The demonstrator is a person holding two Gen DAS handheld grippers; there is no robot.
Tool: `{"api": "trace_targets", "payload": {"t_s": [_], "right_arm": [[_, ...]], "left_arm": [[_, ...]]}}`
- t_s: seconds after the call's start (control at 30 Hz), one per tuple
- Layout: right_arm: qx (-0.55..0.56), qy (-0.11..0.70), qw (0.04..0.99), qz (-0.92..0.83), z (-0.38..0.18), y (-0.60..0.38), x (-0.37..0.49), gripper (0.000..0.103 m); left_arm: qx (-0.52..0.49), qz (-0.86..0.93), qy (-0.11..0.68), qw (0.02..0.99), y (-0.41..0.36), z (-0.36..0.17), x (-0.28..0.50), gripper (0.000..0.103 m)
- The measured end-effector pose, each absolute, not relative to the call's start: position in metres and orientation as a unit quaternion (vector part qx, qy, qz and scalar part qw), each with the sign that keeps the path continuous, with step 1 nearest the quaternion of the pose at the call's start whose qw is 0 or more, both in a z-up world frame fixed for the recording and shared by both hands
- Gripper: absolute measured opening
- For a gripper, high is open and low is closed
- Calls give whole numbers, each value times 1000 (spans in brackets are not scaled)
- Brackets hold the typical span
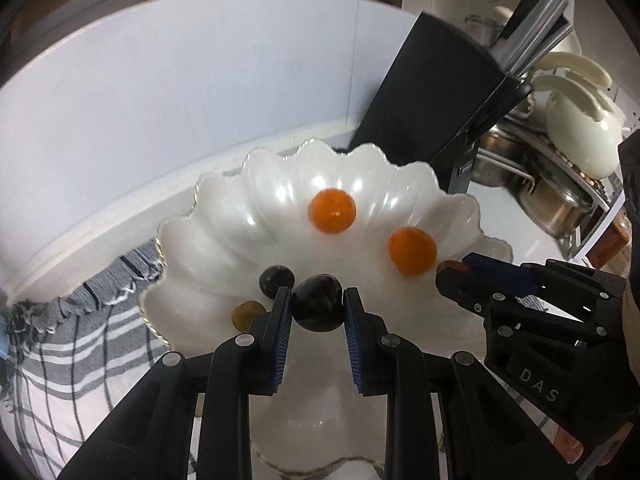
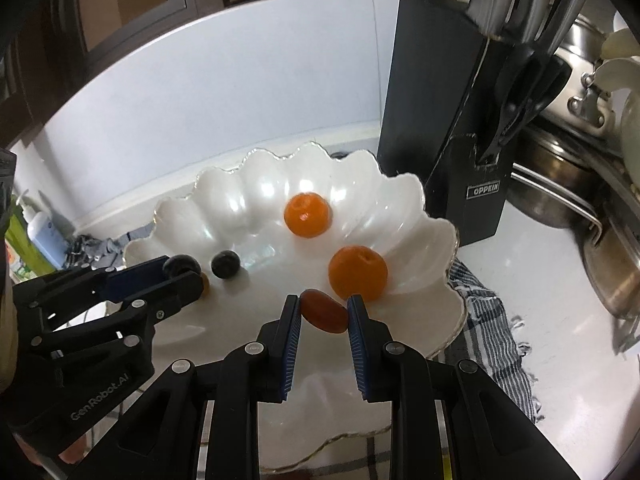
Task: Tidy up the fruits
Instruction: 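Open both tools to drop the reddish fruit and dark plum into the bowl, then withdraw both tools from the bowl toward the remaining fruits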
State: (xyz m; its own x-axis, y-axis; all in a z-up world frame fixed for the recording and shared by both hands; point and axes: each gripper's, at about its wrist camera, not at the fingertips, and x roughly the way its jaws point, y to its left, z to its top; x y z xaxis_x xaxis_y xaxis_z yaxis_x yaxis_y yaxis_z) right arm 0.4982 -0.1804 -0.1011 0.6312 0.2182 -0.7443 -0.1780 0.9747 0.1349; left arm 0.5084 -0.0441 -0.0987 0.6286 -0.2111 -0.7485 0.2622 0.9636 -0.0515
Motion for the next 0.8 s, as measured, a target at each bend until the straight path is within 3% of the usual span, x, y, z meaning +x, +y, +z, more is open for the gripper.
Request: {"api": "trace_targets", "payload": {"t_s": [0.37, 0.43, 0.5, 0.8], "right_arm": [[18, 435, 893, 111, -111, -177, 509, 26], [20, 438, 892, 109, -112, -178, 510, 27], [23, 440, 892, 104, -112, -179, 510, 36], [18, 418, 904, 89, -96, -185, 492, 39]], "left_arm": [[31, -121, 439, 890, -46, -113, 521, 28], [30, -115, 440, 890, -44, -113, 520, 40], [29, -109, 433, 894, -41, -110, 517, 46], [41, -84, 400, 912, -32, -87, 496, 57]]}}
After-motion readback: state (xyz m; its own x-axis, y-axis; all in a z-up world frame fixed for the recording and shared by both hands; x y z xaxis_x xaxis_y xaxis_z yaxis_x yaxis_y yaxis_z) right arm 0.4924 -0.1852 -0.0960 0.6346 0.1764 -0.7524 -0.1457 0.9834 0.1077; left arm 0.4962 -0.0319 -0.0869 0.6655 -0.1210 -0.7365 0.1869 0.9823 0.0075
